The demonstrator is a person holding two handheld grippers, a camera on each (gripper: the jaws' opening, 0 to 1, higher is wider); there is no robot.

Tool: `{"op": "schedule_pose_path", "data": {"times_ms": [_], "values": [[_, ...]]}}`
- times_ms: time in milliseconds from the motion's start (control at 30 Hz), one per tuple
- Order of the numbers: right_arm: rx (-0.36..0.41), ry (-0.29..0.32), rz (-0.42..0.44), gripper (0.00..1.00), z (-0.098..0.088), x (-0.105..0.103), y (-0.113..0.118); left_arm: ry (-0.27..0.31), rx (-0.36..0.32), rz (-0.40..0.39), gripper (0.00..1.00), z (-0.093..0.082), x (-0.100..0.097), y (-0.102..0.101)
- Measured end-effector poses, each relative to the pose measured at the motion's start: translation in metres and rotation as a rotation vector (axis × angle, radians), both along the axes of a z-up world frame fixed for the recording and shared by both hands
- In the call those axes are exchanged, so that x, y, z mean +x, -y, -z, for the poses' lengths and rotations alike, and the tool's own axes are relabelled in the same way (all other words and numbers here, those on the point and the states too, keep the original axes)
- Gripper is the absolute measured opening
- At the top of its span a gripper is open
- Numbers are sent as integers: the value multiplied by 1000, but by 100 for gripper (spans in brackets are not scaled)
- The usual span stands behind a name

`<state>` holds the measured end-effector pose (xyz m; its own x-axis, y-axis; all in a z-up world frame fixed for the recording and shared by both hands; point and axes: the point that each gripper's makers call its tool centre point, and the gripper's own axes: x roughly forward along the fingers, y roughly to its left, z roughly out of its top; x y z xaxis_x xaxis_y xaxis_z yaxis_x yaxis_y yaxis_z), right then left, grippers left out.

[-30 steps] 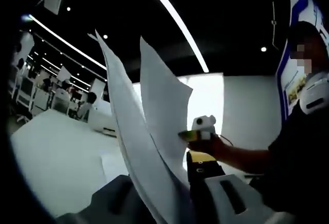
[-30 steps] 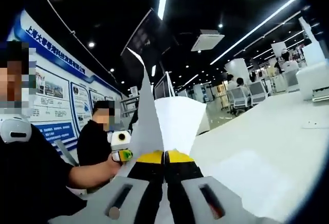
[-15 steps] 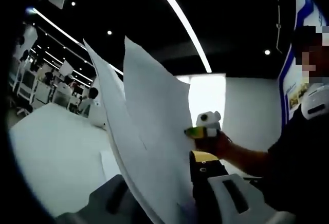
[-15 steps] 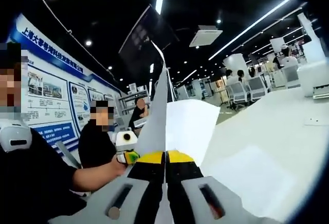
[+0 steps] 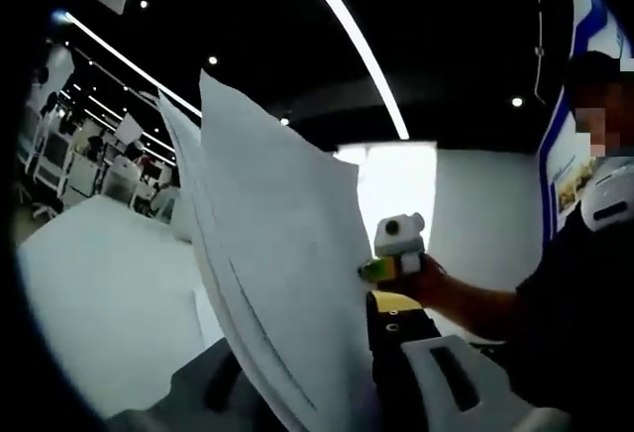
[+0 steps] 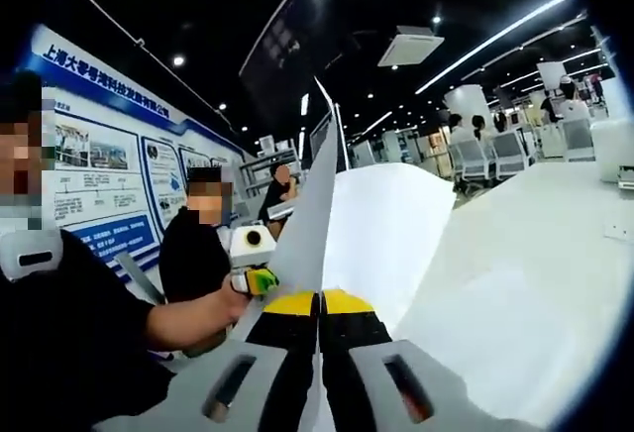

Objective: Organize the stack of printing papers by aligning and flattening the scattered papers on the table

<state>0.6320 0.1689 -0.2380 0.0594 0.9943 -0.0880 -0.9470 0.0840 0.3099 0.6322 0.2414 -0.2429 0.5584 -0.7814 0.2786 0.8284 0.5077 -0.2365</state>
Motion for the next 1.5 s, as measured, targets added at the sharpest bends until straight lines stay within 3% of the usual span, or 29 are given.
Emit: {"op": "schedule_pose_path", "data": {"times_ms": [100,300,600,767,900,1033,1267,1500], "values": [[-3,-38,22,0,8,7,-1,3,13,-6,24,2,1,0],[-3,-57,21,0,13,9,-6,11,32,-9,22,4,1,0],[2,-76,26,0,22,12,-7,50,67,-33,8,6,3,-2],[7,-52,24,0,24,11,-6,48,63,-22,6,5,1,-1],[-15,25,28,0,25,7,-3,44,73,-40,6,6,4,-3],[-10,59,71,7,20,13,9,42,48,-81,6,4,7,-12],[19,72,145,7,14,27,41,26,19,-188,6,3,16,-30],[38,93,213,7,7,29,67,13,-22,-213,6,0,18,-38]]}}
